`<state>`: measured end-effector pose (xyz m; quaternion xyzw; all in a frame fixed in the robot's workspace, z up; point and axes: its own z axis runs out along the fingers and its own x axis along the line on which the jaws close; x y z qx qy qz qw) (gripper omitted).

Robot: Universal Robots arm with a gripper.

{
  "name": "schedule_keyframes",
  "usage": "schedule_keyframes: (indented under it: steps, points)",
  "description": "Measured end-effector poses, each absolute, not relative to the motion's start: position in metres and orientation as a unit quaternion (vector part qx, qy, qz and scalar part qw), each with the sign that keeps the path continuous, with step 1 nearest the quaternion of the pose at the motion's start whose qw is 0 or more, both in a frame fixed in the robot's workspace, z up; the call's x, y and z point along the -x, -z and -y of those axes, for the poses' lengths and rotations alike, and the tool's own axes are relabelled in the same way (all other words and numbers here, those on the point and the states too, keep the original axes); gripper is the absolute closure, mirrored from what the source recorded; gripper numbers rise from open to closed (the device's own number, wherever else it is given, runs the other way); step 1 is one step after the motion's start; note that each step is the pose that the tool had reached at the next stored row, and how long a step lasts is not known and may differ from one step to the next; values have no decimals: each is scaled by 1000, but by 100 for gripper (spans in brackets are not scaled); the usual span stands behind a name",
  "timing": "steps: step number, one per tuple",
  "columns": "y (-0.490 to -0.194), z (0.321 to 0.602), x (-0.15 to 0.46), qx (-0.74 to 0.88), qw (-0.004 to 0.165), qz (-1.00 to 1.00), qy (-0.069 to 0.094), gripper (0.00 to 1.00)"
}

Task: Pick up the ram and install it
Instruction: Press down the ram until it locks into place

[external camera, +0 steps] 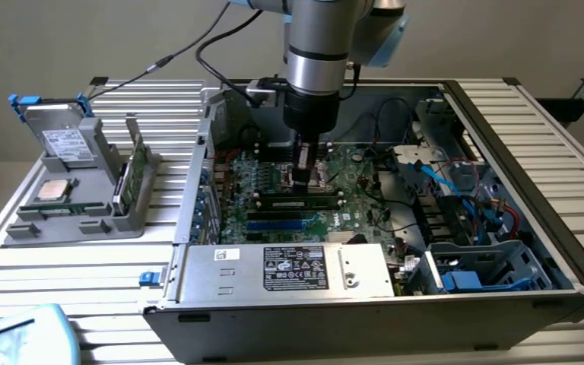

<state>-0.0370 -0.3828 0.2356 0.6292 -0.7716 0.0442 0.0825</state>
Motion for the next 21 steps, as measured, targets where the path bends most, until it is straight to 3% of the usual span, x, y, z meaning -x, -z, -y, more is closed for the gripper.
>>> schedule_keyframes:
  steps: [21]
  points:
    - [-236, 382, 37, -536, 58, 840, -59, 90]
